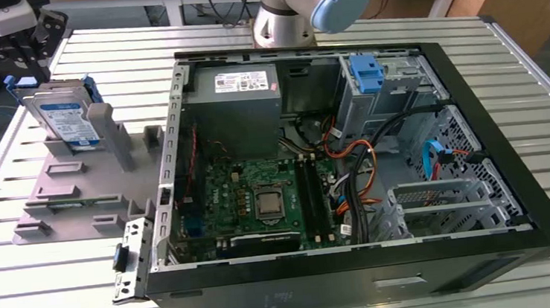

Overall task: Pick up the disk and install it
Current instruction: 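Pick up the disk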

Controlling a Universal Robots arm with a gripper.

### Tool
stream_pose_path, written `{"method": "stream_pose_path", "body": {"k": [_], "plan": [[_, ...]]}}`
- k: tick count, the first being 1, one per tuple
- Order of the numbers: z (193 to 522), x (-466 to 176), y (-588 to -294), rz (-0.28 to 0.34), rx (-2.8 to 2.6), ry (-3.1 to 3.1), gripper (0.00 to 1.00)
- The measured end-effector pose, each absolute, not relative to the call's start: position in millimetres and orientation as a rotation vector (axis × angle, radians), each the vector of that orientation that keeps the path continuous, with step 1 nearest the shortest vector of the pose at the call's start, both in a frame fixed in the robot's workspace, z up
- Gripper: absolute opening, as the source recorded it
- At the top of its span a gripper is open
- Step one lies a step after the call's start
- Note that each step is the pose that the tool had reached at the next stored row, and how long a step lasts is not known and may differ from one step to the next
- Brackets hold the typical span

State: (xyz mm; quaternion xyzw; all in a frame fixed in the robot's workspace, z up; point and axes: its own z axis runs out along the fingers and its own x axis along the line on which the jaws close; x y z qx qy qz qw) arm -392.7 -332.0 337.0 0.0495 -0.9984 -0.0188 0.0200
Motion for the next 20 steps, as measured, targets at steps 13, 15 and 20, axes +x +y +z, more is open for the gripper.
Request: {"method": "stream_pose_path", "body": {"k": [13, 15, 20], "plan": [[337.0, -392.8, -332.0, -0.055, 0.294, -3.085, 0.11], [337.0, -392.8, -332.0, -0.055, 0.321, -3.082, 0.11], [337.0, -392.7, -332.0, -0.053, 0.383, -3.074, 0.11]]}}
